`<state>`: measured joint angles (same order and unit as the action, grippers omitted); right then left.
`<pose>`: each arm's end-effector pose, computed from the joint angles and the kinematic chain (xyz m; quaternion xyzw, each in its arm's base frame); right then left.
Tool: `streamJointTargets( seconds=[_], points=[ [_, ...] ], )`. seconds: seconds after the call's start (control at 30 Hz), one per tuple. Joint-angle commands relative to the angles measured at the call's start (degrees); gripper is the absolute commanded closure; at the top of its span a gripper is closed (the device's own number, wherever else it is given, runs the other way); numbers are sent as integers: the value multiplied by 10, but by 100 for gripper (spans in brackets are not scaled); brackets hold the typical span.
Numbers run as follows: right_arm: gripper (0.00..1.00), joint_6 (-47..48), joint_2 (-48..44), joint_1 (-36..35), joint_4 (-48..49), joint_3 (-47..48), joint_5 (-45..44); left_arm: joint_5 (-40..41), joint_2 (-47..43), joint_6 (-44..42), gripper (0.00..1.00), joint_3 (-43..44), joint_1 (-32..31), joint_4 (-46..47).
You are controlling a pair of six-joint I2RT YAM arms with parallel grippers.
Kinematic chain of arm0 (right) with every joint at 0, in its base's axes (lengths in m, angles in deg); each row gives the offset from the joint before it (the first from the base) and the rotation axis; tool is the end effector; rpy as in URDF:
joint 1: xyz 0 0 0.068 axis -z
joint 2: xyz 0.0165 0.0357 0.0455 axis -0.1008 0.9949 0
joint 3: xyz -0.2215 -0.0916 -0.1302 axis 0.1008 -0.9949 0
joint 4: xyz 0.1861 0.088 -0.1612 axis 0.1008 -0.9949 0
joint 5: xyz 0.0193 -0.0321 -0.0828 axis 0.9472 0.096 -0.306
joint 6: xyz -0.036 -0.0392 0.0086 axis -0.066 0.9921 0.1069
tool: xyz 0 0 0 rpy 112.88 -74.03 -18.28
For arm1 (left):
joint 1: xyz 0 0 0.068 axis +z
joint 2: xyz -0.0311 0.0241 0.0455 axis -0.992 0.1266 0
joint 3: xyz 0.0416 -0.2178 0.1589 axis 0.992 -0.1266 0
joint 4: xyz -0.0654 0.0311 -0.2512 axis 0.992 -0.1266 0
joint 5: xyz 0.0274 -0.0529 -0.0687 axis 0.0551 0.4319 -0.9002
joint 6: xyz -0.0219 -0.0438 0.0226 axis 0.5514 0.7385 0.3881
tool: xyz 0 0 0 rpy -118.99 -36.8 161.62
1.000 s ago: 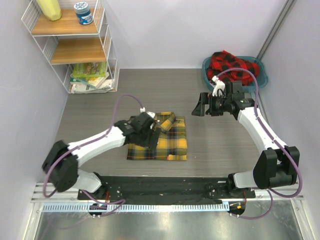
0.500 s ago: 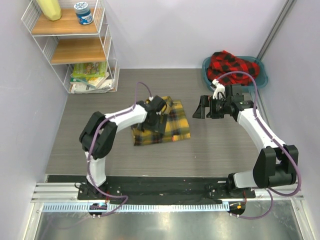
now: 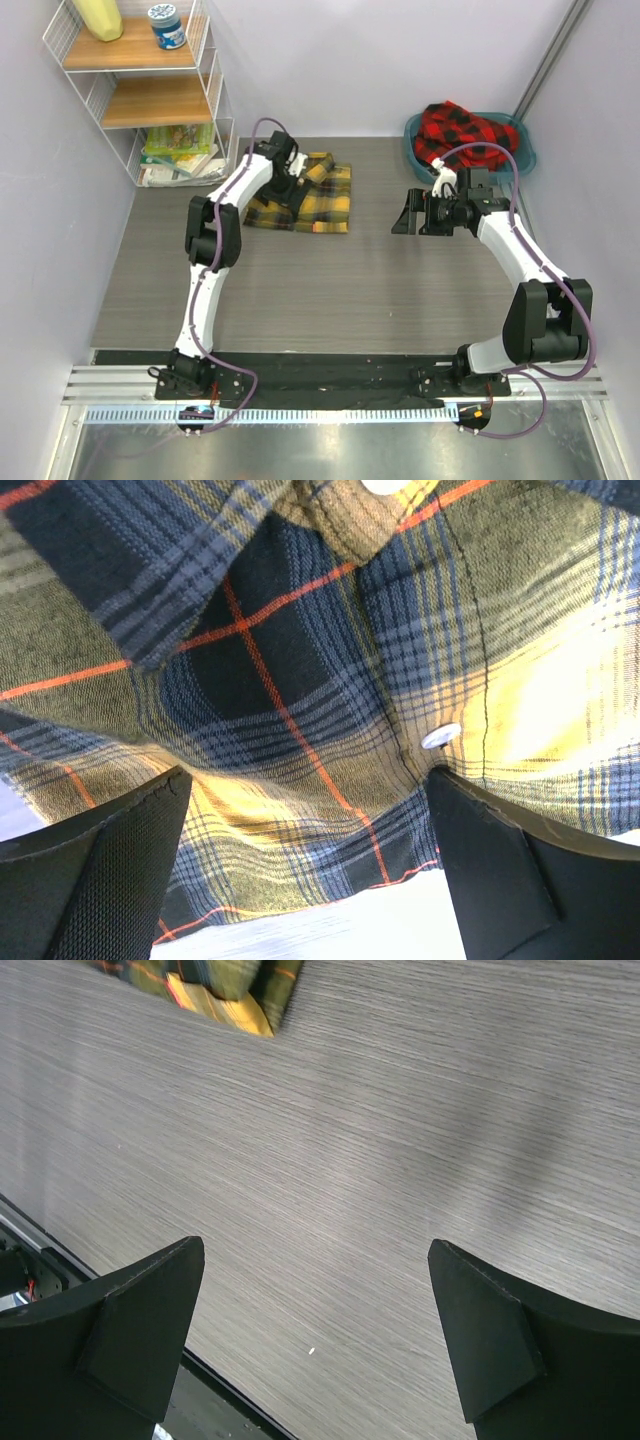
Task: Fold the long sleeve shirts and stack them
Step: Neatly place the folded shirt to the corner
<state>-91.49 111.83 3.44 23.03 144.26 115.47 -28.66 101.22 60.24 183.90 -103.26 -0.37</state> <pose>0.2974 0.0310 0.2606 -0.0704 0.9116 0.2787 0.2938 0.4707 -0.1774 0.1755 0.1917 0.9686 -0.0404 0.1530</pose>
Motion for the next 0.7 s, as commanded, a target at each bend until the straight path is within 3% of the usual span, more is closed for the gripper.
streamJointTargets(
  seconds=[0.0, 0.13, 0.47, 0.6, 0.67],
  points=[
    [0, 11, 5, 5, 14, 20, 9, 41, 73, -76, 2, 90, 38, -36],
    [0, 12, 10, 7, 13, 21, 9, 42, 121, -74, 1, 186, 44, -37],
    [0, 15, 9, 9, 14, 7, 6, 42, 153, -33, 0, 242, 61, 45],
    [0, 12, 7, 9, 13, 8, 7, 19, 103, -11, 0, 249, 59, 68],
    [0, 11, -4, 9, 9, 9, 7, 20, 49, -9, 0, 187, 48, 116]
  ],
)
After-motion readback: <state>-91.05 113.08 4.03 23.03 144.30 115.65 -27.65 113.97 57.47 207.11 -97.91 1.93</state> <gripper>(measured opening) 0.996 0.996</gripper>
